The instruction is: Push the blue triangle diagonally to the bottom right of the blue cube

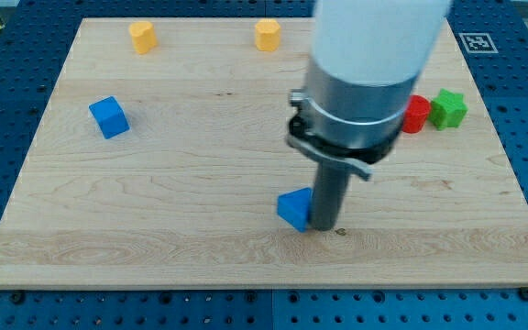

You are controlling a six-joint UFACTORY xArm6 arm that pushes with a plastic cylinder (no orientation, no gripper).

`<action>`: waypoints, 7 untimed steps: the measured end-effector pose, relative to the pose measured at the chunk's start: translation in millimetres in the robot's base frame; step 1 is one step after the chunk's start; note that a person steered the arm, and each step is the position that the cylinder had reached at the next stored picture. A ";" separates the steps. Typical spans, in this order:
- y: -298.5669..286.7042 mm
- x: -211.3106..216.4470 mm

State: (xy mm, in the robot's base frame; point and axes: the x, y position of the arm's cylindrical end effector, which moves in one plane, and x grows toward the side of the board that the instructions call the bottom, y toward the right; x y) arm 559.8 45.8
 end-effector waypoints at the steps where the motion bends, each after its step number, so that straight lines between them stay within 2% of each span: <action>1: -26.5 -11.8; 2: -32.7 -12.4; 3: -71.6 3.4; 4: -82.6 4.0; 5: -82.1 4.0; 7: -45.7 3.9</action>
State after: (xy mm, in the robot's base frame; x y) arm 563.7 0.1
